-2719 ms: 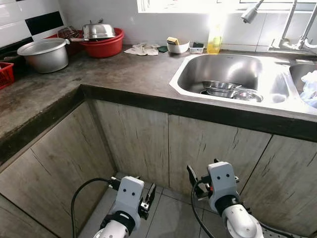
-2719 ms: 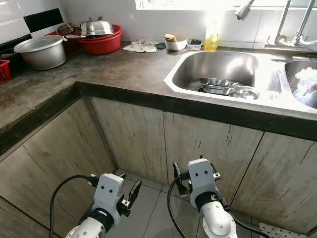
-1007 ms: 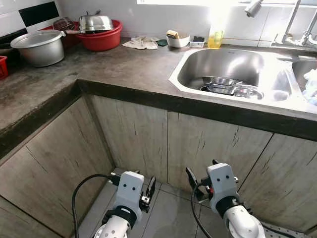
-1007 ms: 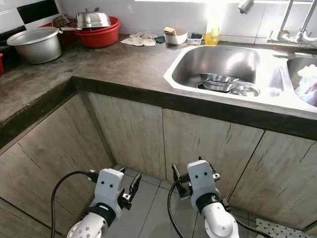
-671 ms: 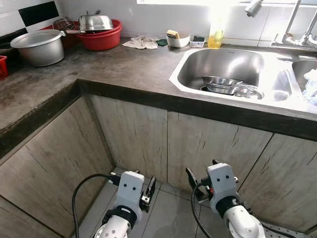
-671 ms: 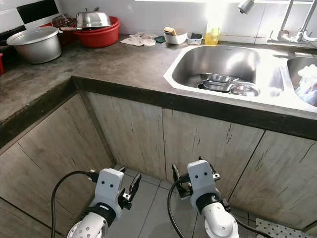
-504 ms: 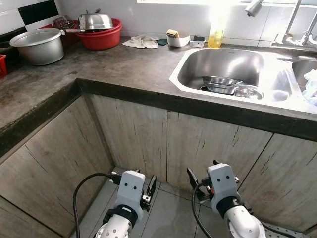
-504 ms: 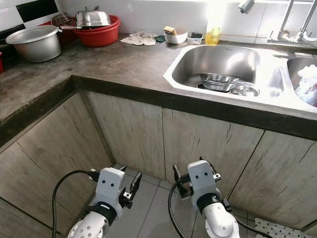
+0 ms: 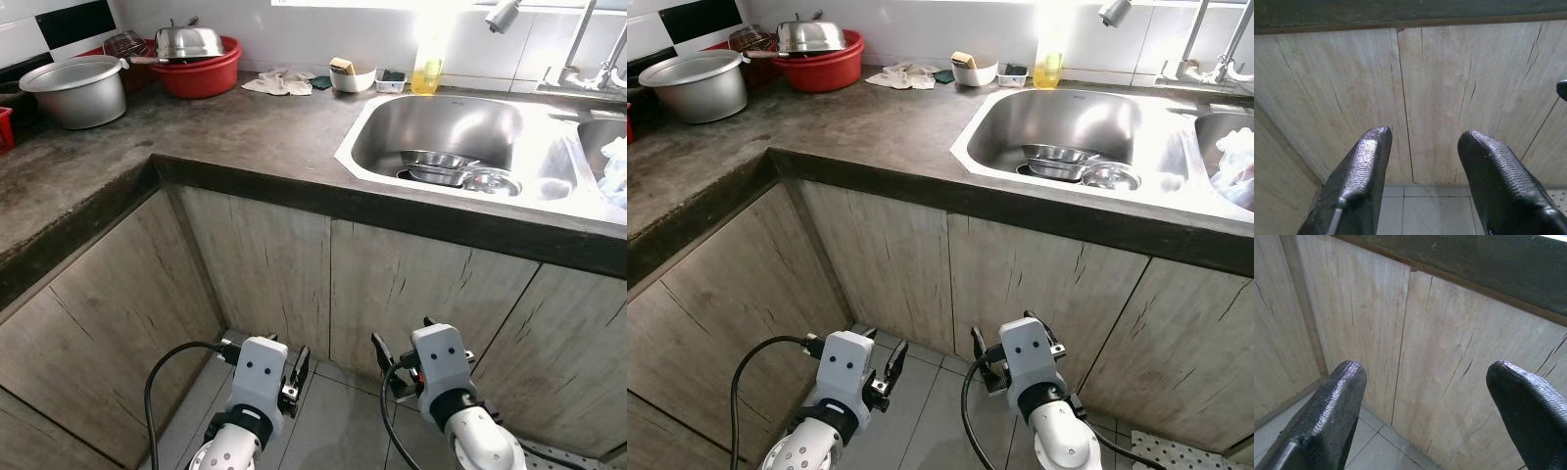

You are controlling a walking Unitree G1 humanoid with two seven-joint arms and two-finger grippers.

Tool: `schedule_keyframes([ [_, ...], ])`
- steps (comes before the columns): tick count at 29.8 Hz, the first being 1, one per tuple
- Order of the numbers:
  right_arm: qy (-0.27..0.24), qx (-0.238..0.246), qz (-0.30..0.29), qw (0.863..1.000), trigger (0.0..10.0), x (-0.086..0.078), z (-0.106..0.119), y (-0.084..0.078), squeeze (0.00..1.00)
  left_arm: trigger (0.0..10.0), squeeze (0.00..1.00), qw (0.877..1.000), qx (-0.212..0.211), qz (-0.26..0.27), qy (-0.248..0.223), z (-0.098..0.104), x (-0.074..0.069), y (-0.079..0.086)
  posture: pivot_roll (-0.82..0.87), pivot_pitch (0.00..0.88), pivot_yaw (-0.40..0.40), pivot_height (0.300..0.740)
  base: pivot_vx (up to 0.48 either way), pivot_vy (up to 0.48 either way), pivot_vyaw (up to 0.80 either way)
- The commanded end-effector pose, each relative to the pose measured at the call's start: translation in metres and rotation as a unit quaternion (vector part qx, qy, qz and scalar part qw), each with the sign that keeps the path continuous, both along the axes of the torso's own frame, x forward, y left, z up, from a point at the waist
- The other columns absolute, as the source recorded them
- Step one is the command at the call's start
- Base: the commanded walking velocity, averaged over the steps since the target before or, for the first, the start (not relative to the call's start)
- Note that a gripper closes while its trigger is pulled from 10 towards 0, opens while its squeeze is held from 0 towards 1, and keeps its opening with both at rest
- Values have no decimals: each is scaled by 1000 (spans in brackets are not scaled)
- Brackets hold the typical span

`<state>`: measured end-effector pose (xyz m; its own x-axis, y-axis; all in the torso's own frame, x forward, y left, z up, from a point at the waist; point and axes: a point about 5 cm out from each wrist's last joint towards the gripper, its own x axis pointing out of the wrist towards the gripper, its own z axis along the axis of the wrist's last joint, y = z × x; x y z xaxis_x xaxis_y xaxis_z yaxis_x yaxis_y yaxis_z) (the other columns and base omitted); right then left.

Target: Kitchen organization

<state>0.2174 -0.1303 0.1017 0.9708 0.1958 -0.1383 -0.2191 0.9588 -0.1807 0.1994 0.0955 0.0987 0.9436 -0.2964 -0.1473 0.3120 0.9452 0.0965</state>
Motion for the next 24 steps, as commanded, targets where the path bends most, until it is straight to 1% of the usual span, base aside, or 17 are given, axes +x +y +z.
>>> schedule_keyframes([
  [1, 11, 0, -1, 1000, 10000, -1, -4, -1, 0, 10000, 0, 1000, 1, 0, 2, -1, -1, -1, 39, 76, -4, 740, 0, 0, 0],
  [24, 11, 1, -4, 1000, 10000, 0, -3, -1, 0, 10000, 0, 1000, 1, 2, 2, -1, 1, 0, 33, 81, 1, 740, 0, 0, 0],
])
